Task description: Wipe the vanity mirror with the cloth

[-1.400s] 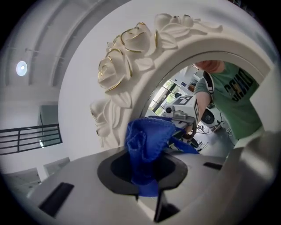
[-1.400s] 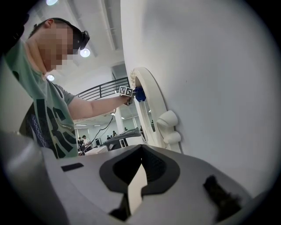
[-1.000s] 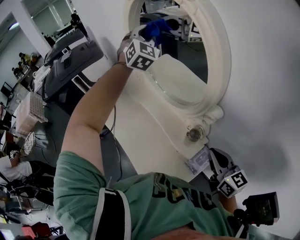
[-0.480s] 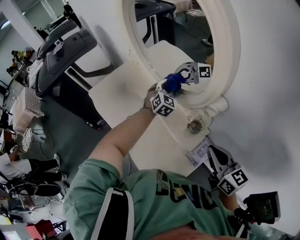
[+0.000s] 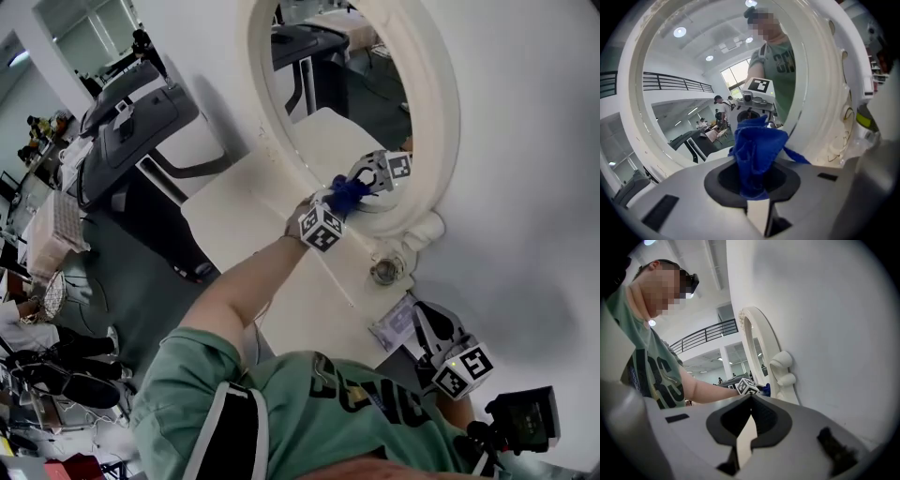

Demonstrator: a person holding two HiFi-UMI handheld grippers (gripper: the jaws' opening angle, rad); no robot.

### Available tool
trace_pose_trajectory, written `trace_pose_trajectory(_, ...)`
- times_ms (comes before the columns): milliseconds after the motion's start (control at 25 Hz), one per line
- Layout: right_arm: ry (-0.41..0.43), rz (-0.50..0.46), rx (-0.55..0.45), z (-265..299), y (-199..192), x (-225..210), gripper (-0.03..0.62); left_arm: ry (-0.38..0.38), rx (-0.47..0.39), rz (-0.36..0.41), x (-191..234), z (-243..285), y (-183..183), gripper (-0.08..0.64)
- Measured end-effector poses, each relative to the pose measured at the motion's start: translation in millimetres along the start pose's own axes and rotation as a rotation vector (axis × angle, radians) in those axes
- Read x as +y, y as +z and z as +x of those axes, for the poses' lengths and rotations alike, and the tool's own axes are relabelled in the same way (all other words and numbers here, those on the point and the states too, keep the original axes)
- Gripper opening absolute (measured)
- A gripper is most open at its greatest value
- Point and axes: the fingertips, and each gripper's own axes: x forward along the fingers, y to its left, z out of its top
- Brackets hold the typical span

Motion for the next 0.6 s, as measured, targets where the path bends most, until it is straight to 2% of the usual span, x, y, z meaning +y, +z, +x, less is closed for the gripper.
trace_pose_trajectory(80, -0.008, -0.008, -0.017, -0.6, 5.4, -0.4, 0.012, 0.022, -0.031, -0.028, 28.5, -15.9, 13.8, 0.083)
trace_pose_trajectory(160, -0.017, -0.013, -0.03, -2.5, 8.7, -3.1, 0.012, 0.08, -0.09, -0.036, 73.2, -38.2, 43.7, 0.083)
trace_pose_trajectory(400, -0.001, -0.02, -0.049, -3.1, 13.1, -3.5, 0.012, 0.329, -0.314, -0.001, 226.2, -137.8, 183.3, 0.083)
trace_pose_trajectory(480, 0.003, -0.023, -0.059, -3.9, 16.0, -2.8, 0.012, 0.403, -0.359, 0.016, 266.3, -170.1, 225.9, 0.083)
trace_pose_trajectory(600, 0.006, -0.026, -0.068, -6.8, 20.0, -2.0, 0.012, 0.506, -0.379, 0.06, 315.1, -207.6, 276.0, 0.083)
